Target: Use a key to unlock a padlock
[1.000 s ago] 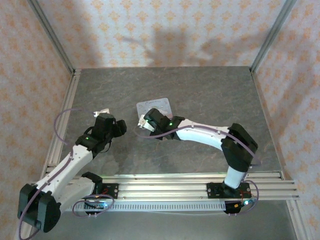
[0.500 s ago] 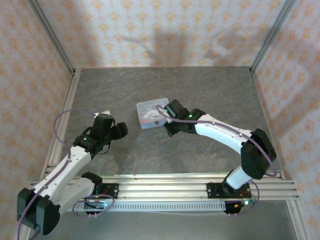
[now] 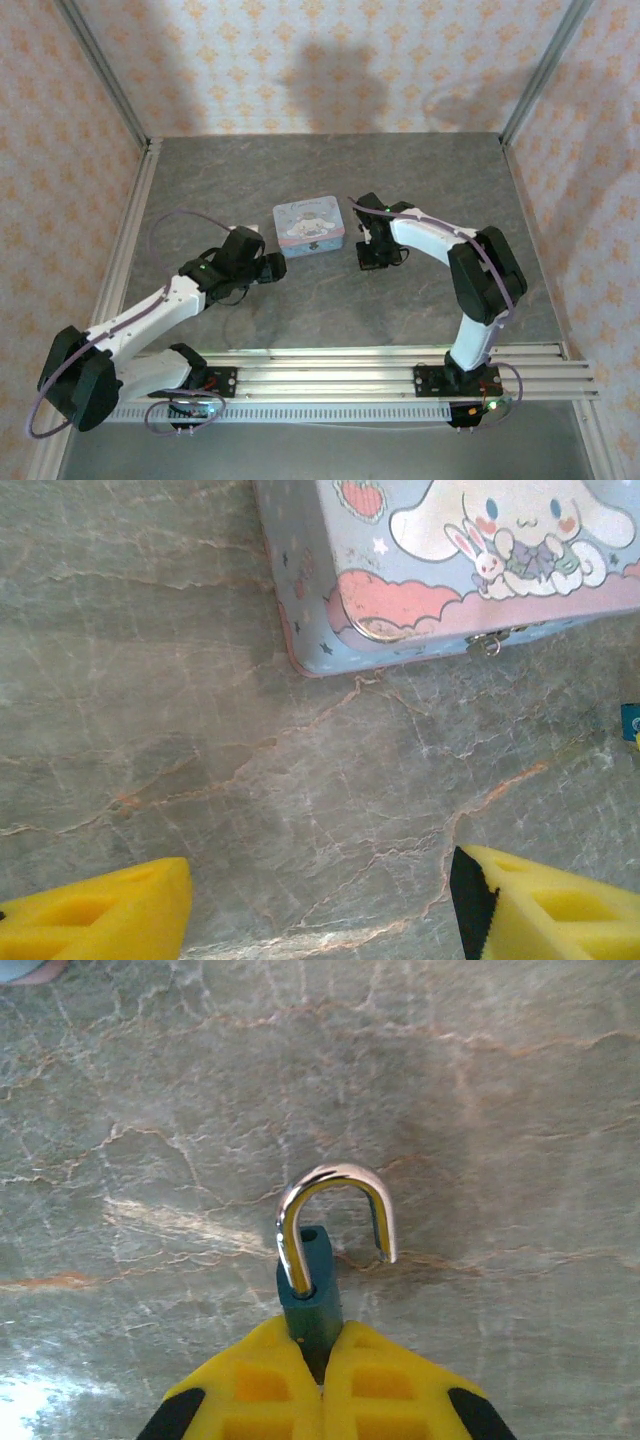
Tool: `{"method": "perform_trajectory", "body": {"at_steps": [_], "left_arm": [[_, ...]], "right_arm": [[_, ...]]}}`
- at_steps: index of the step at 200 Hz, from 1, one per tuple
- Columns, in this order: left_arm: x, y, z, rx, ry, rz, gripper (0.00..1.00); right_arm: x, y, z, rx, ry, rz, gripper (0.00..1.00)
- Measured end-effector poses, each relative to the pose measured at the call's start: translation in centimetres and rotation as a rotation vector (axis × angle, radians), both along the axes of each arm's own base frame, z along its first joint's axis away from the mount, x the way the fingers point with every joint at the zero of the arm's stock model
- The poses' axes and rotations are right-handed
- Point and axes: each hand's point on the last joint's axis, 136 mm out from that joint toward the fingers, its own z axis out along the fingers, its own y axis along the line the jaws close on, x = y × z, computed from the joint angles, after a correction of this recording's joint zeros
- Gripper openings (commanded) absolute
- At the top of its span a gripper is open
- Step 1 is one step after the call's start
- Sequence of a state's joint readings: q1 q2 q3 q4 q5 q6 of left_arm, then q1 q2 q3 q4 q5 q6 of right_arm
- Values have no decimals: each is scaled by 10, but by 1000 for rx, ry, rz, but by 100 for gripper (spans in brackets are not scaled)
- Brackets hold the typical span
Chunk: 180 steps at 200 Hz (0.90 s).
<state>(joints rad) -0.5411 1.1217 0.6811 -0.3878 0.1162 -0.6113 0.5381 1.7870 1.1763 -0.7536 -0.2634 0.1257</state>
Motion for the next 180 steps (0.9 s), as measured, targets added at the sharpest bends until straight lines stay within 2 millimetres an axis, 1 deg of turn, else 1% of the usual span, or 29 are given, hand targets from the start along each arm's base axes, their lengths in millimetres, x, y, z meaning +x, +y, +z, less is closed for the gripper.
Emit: {"method": "perform_trajectory", "body": {"at_steps": [20,41,56,69,94,114,124,136,154,170,180], "left_arm": [[0,-5,-7,7,18,-8,70],[1,-5,-8,11,24,-6,70],[2,-4,-8,17,18,1,71],[3,-2,-8,25,13,13,72],[6,4,-5,44,-6,42,74],[7,9,3,43,-41,64,75],[7,11,7,38,-56,73,75],[7,14,9,38,-65,80,75],[5,19,7,51,-63,90,76],[1,23,3,65,-52,96,76],[0,26,2,72,-46,100,77]], "right_arm": [[-1,3,-1,26,10,-33,0],[-4,8,-1,48,-3,-58,0],[-11,18,-1,67,-8,-54,0],[-21,35,-1,103,-1,-36,0],[-49,77,0,206,47,16,0],[-73,100,1,263,103,54,1],[-82,106,1,278,128,65,6],[-86,108,2,283,143,61,19],[-85,104,2,263,147,53,34],[-82,99,6,231,134,51,43],[-78,98,13,220,115,50,48]]}}
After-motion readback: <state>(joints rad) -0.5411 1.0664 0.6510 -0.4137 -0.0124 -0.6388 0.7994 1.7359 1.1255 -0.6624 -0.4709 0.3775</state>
